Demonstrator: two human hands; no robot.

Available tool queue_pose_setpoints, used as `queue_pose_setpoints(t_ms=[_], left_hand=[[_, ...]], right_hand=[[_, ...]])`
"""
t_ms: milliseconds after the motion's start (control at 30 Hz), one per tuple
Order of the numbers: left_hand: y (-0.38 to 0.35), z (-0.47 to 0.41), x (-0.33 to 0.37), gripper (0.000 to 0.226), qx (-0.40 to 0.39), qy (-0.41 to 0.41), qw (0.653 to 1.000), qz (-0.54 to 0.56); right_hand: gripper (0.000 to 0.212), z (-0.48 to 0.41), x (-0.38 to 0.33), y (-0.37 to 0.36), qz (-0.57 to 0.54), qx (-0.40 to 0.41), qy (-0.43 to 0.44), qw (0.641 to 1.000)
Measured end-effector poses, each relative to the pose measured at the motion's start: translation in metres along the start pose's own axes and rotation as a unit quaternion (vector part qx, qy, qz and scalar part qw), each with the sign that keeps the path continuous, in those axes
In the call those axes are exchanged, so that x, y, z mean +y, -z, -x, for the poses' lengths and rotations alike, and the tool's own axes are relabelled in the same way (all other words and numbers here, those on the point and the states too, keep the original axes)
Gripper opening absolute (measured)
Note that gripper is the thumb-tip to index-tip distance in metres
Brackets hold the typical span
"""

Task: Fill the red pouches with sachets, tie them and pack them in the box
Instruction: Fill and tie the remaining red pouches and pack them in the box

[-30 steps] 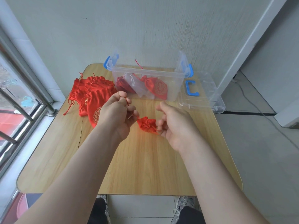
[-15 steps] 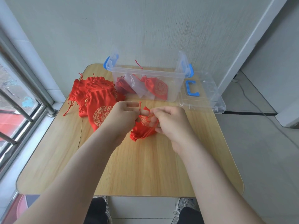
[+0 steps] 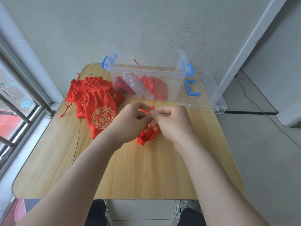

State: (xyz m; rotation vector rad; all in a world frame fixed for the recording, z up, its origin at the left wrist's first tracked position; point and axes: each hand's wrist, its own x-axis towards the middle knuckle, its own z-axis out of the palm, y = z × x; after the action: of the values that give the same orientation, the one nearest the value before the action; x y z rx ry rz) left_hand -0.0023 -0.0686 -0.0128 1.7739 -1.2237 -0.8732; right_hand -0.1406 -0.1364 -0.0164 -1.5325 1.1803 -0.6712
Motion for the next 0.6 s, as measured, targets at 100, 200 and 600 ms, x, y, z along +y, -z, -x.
queue_pose_setpoints(t_ms=[100,200,600], left_hand=[[0.001,-0.001,0.0,0.012,-0.009,0.009,1.0,-0.007],[0.0,0.0,-0.001,0.013,-0.011,0.015,1.0,-0.005],[-0.001,0.004,0.005,0.012,-0.069,0.048,0.996,-0.041]], right_hand=[[0.013,-0.002,0.001,0.003,-0.004,0.049,0.002,0.999],[0.011,-0.003,0.002,0.008,-0.006,0.071,0.003,0.997],[0.022,-0.009,0.001,0.016,0.02,0.08,0.046,0.996]])
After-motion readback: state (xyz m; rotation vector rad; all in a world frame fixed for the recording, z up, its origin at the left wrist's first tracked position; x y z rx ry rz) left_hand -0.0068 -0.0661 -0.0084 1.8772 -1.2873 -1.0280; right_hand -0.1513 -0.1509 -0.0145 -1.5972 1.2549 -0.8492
